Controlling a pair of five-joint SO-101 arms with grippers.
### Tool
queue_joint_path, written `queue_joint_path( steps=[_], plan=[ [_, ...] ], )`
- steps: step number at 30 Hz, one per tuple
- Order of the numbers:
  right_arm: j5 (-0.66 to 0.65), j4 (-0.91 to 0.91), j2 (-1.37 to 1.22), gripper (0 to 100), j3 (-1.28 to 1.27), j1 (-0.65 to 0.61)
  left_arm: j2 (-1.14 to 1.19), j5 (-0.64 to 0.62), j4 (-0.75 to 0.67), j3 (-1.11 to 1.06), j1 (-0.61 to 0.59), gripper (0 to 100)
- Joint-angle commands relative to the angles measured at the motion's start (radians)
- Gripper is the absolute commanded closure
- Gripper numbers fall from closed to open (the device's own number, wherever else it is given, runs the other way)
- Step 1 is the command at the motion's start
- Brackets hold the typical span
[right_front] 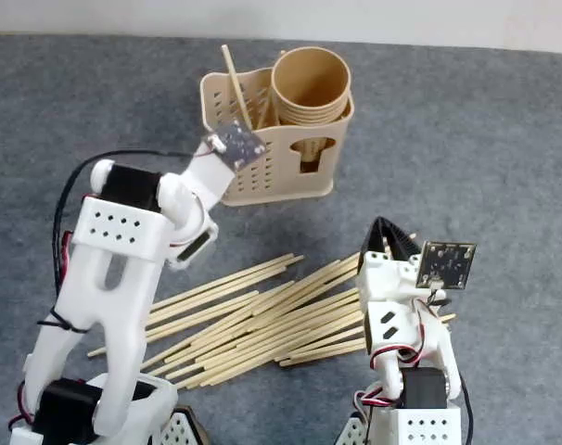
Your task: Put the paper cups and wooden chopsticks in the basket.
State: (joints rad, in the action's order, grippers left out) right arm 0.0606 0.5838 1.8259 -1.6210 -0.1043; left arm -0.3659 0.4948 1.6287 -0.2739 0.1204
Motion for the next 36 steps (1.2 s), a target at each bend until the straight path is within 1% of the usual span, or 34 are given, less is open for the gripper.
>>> queue_joint_path(
  steps=[1, 4, 9, 15, 17, 19, 27, 31, 36],
  plan=[
    [-0.018, -0.030, 0.015, 99.4, 0.008, -0.007, -0.002, 0.054, -0.080, -0.074, 0.027, 85],
    [-0.018, -0.030, 0.015, 99.4, 0.008, -0.007, -0.002, 0.057, -0.153, -0.168, 0.036, 85],
    [-0.018, -0.030, 0.015, 99.4, 0.008, -0.008, -0.002, 0.057, -0.252, -0.289, 0.088, 85],
    [-0.018, -0.030, 0.015, 99.4, 0.007, -0.010, -0.001, 0.051, -0.385, -0.401, 0.127, 85],
    [-0.018, -0.030, 0.015, 99.4, 0.007, -0.010, 0.007, 0.028, -0.416, -0.426, 0.140, 86],
    [-0.018, -0.030, 0.015, 99.4, 0.007, -0.012, 0.048, 0.002, -0.433, -0.420, 0.148, 87],
    [-0.018, -0.030, 0.015, 99.4, 0.007, -0.012, 0.323, -0.003, -0.445, -0.277, 0.140, 88],
    [-0.018, -0.030, 0.015, 99.4, 0.008, -0.012, 0.390, -0.003, -0.445, -0.236, 0.137, 88],
    [-0.020, -0.030, 0.015, 99.4, 0.008, -0.012, 0.455, -0.002, -0.446, -0.199, 0.102, 88]
  ],
)
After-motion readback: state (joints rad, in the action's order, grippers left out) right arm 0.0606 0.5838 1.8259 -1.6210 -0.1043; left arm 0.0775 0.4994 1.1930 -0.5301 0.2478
